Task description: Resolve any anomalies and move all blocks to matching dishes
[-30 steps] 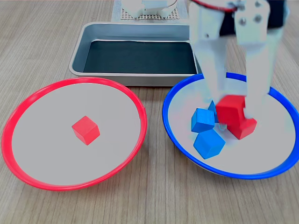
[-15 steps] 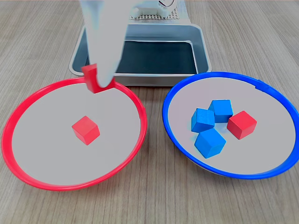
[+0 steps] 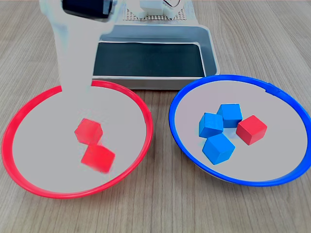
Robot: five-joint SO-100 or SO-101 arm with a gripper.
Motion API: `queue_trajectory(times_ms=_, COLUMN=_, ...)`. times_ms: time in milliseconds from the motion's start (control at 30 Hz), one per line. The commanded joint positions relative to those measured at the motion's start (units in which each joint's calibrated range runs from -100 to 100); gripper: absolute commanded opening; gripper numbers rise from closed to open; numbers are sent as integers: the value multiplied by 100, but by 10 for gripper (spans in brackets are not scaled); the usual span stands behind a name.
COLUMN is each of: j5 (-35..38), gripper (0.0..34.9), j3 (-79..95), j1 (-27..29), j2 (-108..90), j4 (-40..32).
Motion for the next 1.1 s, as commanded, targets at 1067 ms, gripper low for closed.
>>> queue_trajectory(times_ms=1067, j5=-1460, gripper=130, j3=-362, j1=-3289, j2=619, j4=114)
